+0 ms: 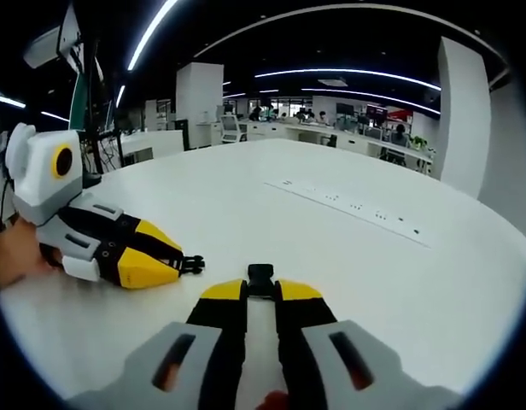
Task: Snap the two parts of the plastic buckle together until the buckle closes and remains connected.
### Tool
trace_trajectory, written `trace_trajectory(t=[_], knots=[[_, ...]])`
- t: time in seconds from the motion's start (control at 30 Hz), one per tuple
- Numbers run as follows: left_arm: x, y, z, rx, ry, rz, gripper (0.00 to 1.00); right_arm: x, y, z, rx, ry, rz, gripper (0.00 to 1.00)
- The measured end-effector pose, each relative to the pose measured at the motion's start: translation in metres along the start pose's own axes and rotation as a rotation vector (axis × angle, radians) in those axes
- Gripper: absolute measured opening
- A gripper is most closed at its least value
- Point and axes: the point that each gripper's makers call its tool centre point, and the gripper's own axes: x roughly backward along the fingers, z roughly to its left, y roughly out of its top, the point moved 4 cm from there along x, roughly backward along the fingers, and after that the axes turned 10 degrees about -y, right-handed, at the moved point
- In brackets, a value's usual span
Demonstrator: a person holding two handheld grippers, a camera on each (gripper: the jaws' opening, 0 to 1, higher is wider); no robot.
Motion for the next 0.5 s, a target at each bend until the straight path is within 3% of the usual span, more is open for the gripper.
trace_trajectory(t=[0.3,0.5], knots=[[0.0,0.0,-0.001,0.059,-0.014,-0.006,0.12,0.027,0.001,-0.005,-0.037,-0.001,-0.018,0.13],[0.002,0.004,-0.004,0.022,-0.023,-0.006,0.12,0.047,-0.006,-0.004,-0.035,0.001,-0.018,0.13]])
